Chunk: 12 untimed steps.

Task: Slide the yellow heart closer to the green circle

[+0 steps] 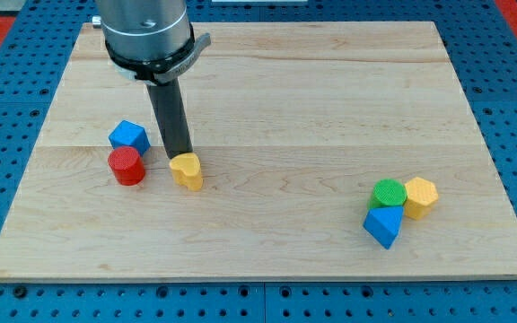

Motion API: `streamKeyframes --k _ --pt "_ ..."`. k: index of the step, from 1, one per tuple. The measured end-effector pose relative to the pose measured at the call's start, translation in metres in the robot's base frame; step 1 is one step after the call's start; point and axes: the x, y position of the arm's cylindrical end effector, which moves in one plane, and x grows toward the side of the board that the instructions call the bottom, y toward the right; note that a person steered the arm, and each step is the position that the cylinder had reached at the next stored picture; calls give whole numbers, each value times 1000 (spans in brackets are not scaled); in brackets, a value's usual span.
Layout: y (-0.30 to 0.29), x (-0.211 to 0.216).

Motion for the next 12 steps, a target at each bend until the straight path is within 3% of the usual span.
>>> streamKeyframes --k 1,3,4,7,8,10,12 --pt "38 14" --pt "-18 16" --pt "-22 46" --pt "130 47" --pt "145 42" --pt "117 -2" --pt "214 3"
